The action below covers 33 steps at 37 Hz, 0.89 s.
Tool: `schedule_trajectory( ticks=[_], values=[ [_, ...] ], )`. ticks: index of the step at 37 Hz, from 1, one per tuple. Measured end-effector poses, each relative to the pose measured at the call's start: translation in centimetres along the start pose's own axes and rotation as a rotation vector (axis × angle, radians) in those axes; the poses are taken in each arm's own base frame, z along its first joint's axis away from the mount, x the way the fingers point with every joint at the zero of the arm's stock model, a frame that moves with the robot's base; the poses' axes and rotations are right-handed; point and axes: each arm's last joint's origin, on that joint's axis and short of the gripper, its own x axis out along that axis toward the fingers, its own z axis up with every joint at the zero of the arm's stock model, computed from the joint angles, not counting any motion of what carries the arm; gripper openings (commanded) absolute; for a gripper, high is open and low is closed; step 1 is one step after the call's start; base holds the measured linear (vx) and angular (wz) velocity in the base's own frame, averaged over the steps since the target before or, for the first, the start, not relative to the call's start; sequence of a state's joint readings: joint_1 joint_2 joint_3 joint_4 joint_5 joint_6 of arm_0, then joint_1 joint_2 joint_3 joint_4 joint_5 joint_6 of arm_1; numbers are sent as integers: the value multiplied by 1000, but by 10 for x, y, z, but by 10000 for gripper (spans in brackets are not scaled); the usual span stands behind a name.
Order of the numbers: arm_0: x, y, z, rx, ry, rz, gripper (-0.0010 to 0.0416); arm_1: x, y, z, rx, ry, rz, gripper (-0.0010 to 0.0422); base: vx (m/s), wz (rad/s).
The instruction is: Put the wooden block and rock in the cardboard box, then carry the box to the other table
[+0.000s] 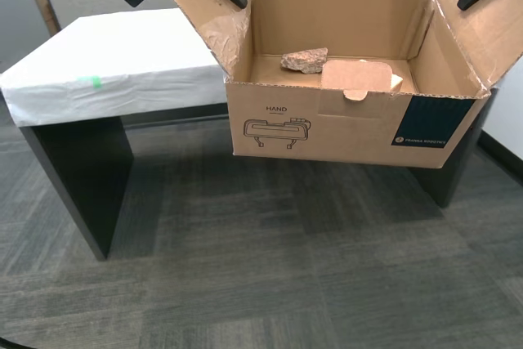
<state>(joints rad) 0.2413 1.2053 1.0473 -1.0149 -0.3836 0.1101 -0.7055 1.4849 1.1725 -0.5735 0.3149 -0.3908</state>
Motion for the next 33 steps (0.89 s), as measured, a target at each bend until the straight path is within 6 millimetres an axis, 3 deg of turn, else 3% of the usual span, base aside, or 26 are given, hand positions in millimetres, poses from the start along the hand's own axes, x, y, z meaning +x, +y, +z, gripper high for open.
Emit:
schedule_trajectory(
  ticks=[19, 33],
  values=[
    [0, 0, 0, 0, 2, 1, -1, 0, 1, -4, 10, 40, 12, 0, 129, 48],
    [0, 0, 0, 42, 1, 2, -1, 0, 2, -8, 110, 85, -9, 0, 132, 2]
  ],
)
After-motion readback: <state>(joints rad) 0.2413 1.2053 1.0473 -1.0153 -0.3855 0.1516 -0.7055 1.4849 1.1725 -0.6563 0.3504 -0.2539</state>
